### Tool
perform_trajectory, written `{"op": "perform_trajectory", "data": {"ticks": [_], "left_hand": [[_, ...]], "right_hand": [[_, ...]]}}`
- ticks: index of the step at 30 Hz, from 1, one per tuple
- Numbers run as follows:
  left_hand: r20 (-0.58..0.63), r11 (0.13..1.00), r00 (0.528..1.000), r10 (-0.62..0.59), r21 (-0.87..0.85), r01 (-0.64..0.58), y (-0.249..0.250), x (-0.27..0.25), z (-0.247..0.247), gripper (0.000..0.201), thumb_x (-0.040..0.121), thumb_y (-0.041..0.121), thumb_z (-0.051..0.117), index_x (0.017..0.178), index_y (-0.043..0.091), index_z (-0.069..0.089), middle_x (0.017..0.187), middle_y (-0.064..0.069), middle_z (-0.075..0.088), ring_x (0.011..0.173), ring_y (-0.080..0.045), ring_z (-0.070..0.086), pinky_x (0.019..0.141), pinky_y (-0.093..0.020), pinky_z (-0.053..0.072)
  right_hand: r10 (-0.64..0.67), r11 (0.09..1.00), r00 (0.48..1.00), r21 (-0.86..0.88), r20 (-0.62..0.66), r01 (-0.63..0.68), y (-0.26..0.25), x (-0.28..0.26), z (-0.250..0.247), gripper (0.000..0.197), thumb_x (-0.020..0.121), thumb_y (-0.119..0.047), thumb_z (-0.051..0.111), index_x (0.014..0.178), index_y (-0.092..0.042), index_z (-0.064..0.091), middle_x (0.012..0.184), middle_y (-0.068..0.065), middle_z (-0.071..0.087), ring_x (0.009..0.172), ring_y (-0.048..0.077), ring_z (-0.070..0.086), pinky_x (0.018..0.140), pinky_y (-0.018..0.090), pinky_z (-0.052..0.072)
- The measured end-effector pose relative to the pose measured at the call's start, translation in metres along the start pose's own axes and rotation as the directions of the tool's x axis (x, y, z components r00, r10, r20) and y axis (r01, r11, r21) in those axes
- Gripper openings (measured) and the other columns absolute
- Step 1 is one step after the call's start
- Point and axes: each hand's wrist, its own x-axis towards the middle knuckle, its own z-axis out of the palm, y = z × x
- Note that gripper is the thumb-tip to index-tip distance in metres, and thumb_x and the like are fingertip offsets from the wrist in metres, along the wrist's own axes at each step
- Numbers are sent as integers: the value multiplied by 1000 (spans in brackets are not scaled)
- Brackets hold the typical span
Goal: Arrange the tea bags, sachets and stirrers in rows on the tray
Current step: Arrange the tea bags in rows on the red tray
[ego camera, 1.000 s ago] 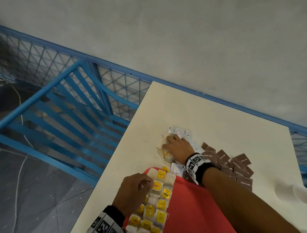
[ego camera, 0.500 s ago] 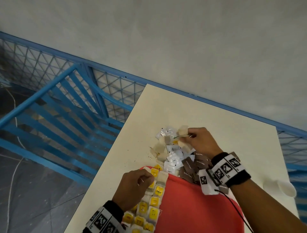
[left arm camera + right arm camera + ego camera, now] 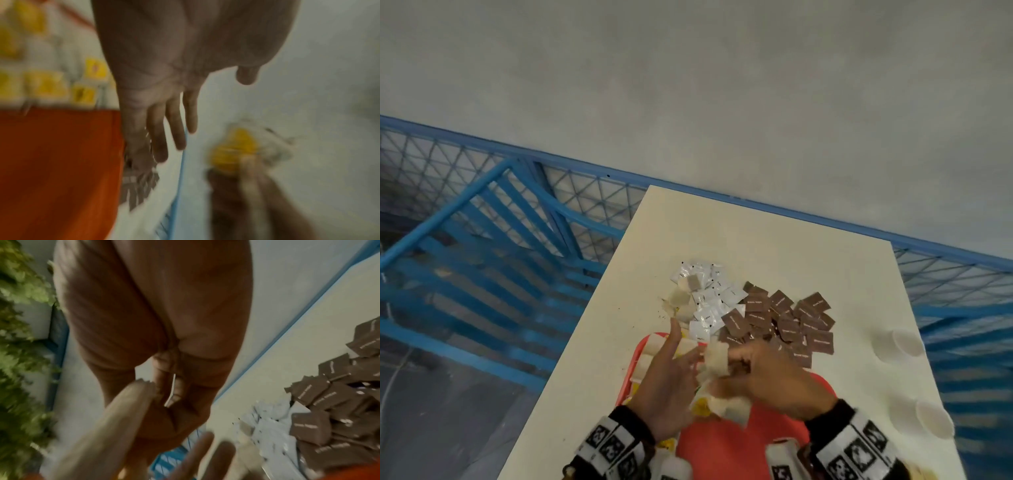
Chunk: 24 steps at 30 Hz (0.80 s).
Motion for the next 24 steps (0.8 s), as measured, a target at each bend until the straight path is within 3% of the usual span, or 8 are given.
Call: {"op": "perform_trajectory", "data": {"ticks": [2,4,9,12,15,19,22,24], "left_hand": [[93,996,994,-57,-66,63,-12,-6,1,92,86,78,44,128,-2,58,111,-20,63,95,-33,62,81,-42,47],[83,995,993,-78,-61,84,-16,-9,-1,83,87,72,53,126,-1,57,108,-19,61,91,-32,62,79,-41,48],[-118,998,991,-60,-35,57,-20,-8,-4,52,96,37,58,131,-2,60,115,-22,66,95,-32,68,86,-43,52],[-168,997,986,23,-71,-36,-30,-26,-14,37,95,28,54,108,0,73,99,-19,72,81,-30,72,74,-39,59],[-154,995,988,30,-87,-43,-28,-28,-10,44,94,28,45,90,-1,78,81,-19,72,63,-29,71,53,-33,59],[-293,994,955,50,-75,-75,-28,-22,-20,30,85,30,59,93,2,66,81,-16,64,70,-28,63,61,-36,52],[-352,993,932,83,-51,-107,-25,-23,-31,26,83,26,62,95,2,61,69,-9,56,47,-16,52,37,-23,41],[-365,989,919,147,24,-148,-21,-30,-32,32,81,24,65,102,1,62,61,-3,50,40,-10,42,33,-20,31]], "right_hand": [[-64,965,998,-251,26,68,0,-1,18,15,80,-9,74,94,-13,73,70,-30,64,63,-10,57,64,10,44],[-67,919,996,-385,55,83,-2,1,26,15,80,-9,71,93,-15,71,59,-39,53,57,-15,50,56,5,33],[-10,891,996,-453,-88,-31,3,8,38,18,77,-19,71,77,-21,53,68,-9,50,58,5,42,55,18,32],[-3,949,985,-310,-170,-51,2,-4,59,22,76,-22,76,87,-21,57,76,-6,60,65,2,50,63,20,40],[50,994,976,-86,-212,-70,6,-17,61,38,71,-5,79,104,-17,65,79,-3,61,62,-3,53,59,12,40],[139,972,950,221,-279,-78,12,-29,55,44,70,5,80,103,-20,65,83,2,66,58,2,56,58,22,47],[166,924,928,381,-333,-29,15,-33,45,42,72,4,82,104,-20,67,80,6,70,65,13,62,63,28,51],[156,926,908,379,-390,4,15,-33,42,37,74,1,81,102,-19,68,77,5,71,66,16,63,64,28,51]]}}
